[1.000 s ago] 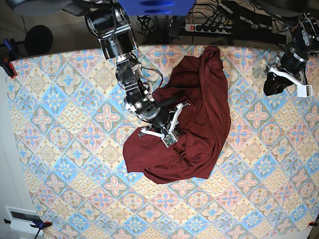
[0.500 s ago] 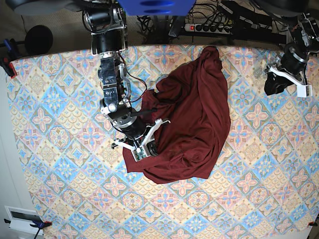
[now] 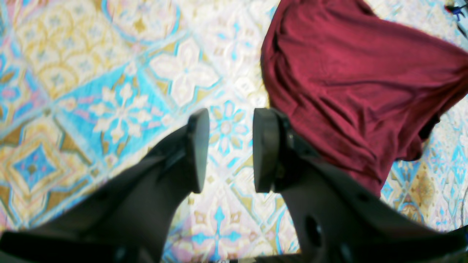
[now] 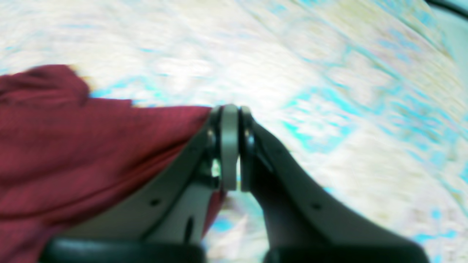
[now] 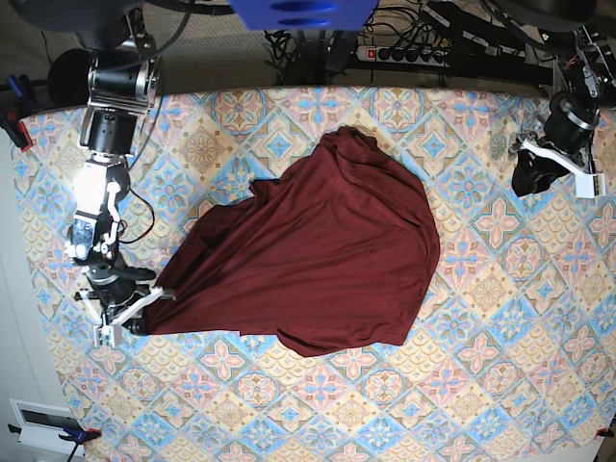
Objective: Layout the t-shirt on the table in an organized manner, then fold the t-shirt properly
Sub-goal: 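Grasp the shirt with the right gripper and drag it outward to flatten, then grasp a sleeve with the left gripper while the right gripper holds the hem, then pull the sleeve with the left gripper away from the shirt body, then grasp the shirt body with the left gripper and drag it to spread, then hold the shirt corners with both grippers and stretch them apart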
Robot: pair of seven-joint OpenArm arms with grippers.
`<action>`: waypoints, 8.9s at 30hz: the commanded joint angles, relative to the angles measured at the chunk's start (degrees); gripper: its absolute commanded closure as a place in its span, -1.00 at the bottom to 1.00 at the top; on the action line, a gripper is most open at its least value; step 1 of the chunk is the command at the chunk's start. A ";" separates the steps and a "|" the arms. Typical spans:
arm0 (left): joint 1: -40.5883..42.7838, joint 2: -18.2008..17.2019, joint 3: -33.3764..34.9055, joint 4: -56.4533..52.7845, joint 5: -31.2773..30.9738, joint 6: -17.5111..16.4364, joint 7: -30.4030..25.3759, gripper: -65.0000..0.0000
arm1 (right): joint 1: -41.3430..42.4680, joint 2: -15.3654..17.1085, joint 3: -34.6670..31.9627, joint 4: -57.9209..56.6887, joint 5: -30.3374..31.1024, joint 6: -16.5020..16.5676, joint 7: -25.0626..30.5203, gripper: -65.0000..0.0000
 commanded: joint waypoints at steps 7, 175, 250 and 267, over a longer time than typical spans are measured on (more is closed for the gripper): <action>-0.84 -0.78 -0.41 0.82 1.27 -0.19 -1.10 0.40 | 10.02 7.39 1.81 -10.60 0.65 -0.03 7.81 1.00; -22.99 5.46 13.83 -5.86 26.07 -0.10 5.40 0.12 | -35.17 0.35 25.99 19.12 4.34 12.54 3.24 1.00; -24.40 -6.32 25.87 -33.99 32.48 2.54 -14.82 0.20 | -29.80 0.35 24.41 11.47 -2.25 6.39 1.40 1.00; -33.37 3.00 26.05 -38.92 32.75 2.62 -16.40 0.20 | -26.64 0.53 30.21 10.77 -10.25 6.39 1.40 1.00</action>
